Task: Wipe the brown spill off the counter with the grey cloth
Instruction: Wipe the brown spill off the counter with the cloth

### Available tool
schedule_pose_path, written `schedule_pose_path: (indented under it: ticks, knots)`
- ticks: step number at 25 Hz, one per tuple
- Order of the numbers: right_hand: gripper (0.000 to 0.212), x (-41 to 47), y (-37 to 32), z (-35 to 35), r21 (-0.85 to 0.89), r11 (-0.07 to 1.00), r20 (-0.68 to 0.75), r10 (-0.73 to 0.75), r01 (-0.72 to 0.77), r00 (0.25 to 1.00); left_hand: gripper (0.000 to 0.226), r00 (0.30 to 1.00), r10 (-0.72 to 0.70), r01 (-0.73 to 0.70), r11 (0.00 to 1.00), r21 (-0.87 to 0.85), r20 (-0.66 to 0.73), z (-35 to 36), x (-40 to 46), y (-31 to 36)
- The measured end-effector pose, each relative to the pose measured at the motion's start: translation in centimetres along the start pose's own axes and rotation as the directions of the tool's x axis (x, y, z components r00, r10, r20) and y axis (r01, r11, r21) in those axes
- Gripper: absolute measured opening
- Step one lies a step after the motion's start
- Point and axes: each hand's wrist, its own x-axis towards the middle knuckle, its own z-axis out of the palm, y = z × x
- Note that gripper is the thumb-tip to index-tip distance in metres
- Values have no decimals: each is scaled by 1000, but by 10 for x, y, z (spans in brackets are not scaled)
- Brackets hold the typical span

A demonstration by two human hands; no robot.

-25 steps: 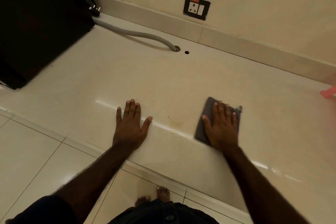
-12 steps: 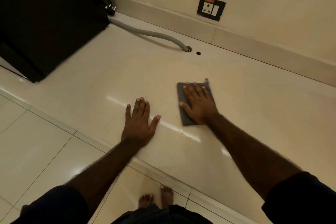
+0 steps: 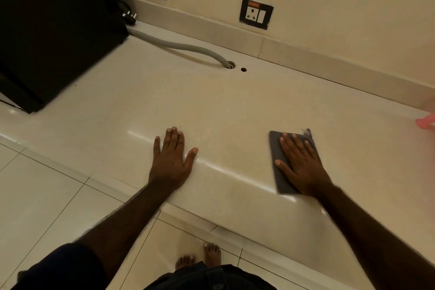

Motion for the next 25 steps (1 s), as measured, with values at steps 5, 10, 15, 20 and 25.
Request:
schedule_pose_path:
  ticks: [5,10,15,20,25]
  knots:
    - [86,-45,-54,23,15,997,-6,79,-79,997,84,1000,-2,2,1000,15,26,-3,-1,2]
    - [93,6,-158,30,66,998,-25,-21,23,999,82,999,-18,18,1000,23,27,-2,1,3]
    - [93,55,-157,18,77,995,-35,-61,64,997,85,999,-13,13,1000,14,46,-3,3,1]
    - [99,13,-37,14,99,982,-36,163,-159,986,87,1000,-6,6,1000,-3,13,-2,-1,2]
    - [90,-76,-22,35,46,986,-52,164,-162,985,86,1000,-9,9,1000,13,19,-1,0,0]
